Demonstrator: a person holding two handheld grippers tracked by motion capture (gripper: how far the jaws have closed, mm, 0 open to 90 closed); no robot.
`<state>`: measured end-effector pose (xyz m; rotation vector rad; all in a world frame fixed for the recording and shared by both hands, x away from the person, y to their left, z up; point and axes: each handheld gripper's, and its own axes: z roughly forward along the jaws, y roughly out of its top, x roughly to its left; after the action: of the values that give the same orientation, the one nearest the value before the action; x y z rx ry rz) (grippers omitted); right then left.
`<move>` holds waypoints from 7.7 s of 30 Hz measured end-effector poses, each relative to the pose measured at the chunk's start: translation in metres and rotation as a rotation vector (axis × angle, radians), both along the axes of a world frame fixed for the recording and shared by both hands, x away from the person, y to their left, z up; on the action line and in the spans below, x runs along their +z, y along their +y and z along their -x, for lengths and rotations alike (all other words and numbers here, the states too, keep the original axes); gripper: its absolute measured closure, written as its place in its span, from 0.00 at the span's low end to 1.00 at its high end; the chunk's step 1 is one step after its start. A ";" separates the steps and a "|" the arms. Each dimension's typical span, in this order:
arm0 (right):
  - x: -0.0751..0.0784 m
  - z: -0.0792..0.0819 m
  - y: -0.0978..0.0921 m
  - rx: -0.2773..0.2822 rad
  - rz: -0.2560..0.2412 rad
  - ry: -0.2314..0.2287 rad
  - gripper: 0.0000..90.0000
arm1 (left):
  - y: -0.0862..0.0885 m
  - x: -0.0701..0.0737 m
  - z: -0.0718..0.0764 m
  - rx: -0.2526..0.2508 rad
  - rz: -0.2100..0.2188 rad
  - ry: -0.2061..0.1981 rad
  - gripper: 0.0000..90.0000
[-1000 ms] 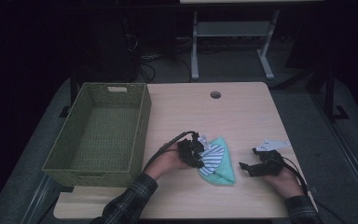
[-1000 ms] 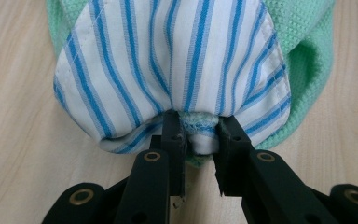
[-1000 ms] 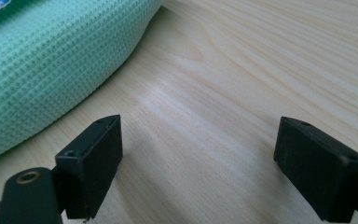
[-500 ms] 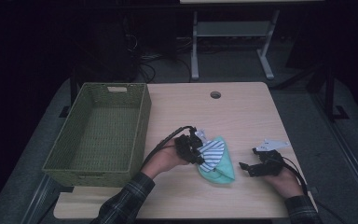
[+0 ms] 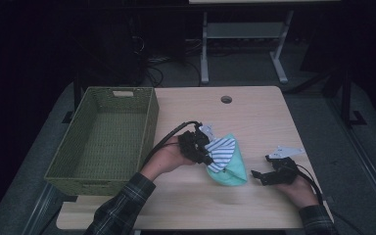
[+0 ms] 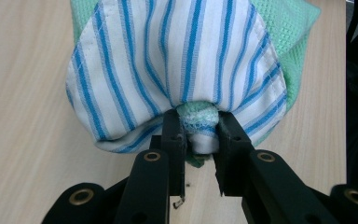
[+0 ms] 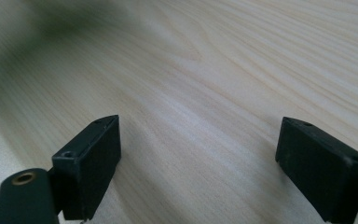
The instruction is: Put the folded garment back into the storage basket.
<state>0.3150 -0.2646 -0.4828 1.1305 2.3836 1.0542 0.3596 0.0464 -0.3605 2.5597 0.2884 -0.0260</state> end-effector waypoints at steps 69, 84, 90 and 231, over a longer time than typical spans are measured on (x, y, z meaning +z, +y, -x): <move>-0.001 -0.003 0.001 -0.030 0.024 0.023 0.02 | 0.239 0.081 -0.016 0.593 0.052 -0.108 0.84; -0.001 -0.003 0.001 -0.030 0.024 0.022 0.02 | 0.290 0.053 -0.016 0.784 0.055 -0.080 0.84; -0.001 -0.003 0.001 -0.031 0.024 0.021 0.02 | 0.301 0.033 -0.017 0.820 0.039 -0.060 0.84; -0.001 -0.002 0.001 -0.040 0.024 0.025 0.02 | 0.047 -0.047 0.006 0.469 0.220 -0.117 0.18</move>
<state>0.3172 -0.2635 -0.4834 1.1842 2.3758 1.0013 0.3532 0.0932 -0.4073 2.2097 0.7855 0.2522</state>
